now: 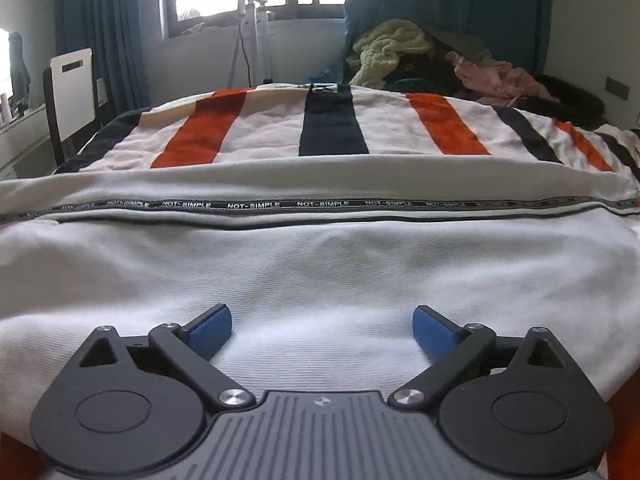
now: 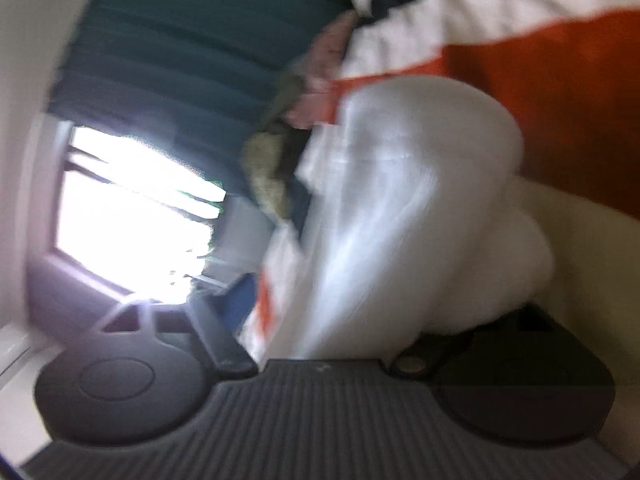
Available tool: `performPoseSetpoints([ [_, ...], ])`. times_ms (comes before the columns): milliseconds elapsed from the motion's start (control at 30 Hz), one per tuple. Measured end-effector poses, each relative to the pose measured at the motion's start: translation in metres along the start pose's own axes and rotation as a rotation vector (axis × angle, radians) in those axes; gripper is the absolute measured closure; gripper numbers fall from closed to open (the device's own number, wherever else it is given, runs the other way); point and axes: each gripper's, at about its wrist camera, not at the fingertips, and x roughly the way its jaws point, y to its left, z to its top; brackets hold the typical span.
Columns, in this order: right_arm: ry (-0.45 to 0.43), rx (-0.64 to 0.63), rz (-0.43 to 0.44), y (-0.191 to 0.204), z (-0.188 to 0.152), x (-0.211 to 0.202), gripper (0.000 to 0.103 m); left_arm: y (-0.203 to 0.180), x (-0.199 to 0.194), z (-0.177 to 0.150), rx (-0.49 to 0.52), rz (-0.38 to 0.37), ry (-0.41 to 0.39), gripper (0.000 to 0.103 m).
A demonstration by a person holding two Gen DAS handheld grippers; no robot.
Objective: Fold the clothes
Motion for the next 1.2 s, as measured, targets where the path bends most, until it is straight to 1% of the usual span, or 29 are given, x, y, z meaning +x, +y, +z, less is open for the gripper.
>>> performPoseSetpoints([
  [33,0.001,-0.017,-0.061,0.0,0.0,0.002,0.083,-0.001,0.001,0.0,-0.003,0.001,-0.001,0.004],
  [67,0.005,-0.031,-0.11,0.0,0.0,0.003,0.091,-0.001,0.001,0.0,-0.005,0.001,-0.002,0.003],
  [133,0.0,-0.058,-0.145,0.006,0.0,0.003,0.091,0.0,0.002,0.001,-0.012,-0.001,0.0,0.003],
  [200,-0.026,-0.163,-0.185,0.024,-0.005,-0.006,0.094,0.001,0.001,0.002,-0.022,-0.004,0.001,0.003],
  [267,-0.069,-0.296,-0.202,0.053,-0.011,-0.014,0.095,0.002,-0.001,0.003,-0.03,-0.007,0.003,0.003],
  [333,-0.126,-0.434,-0.187,0.089,-0.022,-0.025,0.095,0.003,-0.002,0.003,-0.032,-0.01,0.005,0.003],
  [467,-0.233,-0.678,-0.119,0.158,-0.051,-0.047,0.095,0.002,-0.008,0.005,-0.035,-0.022,0.003,0.003],
  [533,-0.282,-0.781,-0.081,0.19,-0.078,-0.061,0.095,0.005,-0.013,0.007,-0.049,-0.035,0.0,0.004],
  [600,-0.322,-0.905,-0.039,0.222,-0.113,-0.074,0.095,0.014,-0.022,0.012,-0.086,-0.04,-0.016,0.005],
  [633,-0.333,-0.975,-0.017,0.235,-0.133,-0.078,0.095,0.02,-0.027,0.015,-0.109,-0.043,-0.027,0.005],
  [733,-0.335,-1.199,0.048,0.265,-0.202,-0.082,0.095,0.049,-0.051,0.025,-0.22,-0.049,-0.086,0.005],
  [800,-0.3,-1.332,0.085,0.275,-0.25,-0.083,0.095,0.073,-0.066,0.03,-0.307,-0.044,-0.127,0.005],
  [867,-0.221,-1.448,0.123,0.273,-0.298,-0.078,0.095,0.098,-0.08,0.034,-0.397,-0.034,-0.165,0.005],
  [933,-0.104,-1.539,0.14,0.263,-0.342,-0.068,0.095,0.118,-0.087,0.035,-0.473,-0.029,-0.18,0.005],
  [967,-0.038,-1.575,0.134,0.255,-0.36,-0.062,0.095,0.127,-0.088,0.035,-0.501,-0.031,-0.184,0.005],
  [1033,0.094,-1.639,0.117,0.238,-0.395,-0.05,0.094,0.135,-0.086,0.036,-0.531,-0.033,-0.176,0.004],
  [1100,0.205,-1.686,0.077,0.219,-0.417,-0.039,0.093,0.139,-0.081,0.035,-0.552,-0.037,-0.16,0.004],
  [1133,0.219,-1.719,0.059,0.213,-0.424,-0.039,0.093,0.139,-0.076,0.035,-0.558,-0.045,-0.144,0.004],
  [1200,0.197,-1.734,0.059,0.215,-0.425,-0.045,0.092,0.137,-0.07,0.034,-0.55,-0.056,-0.126,0.005],
])
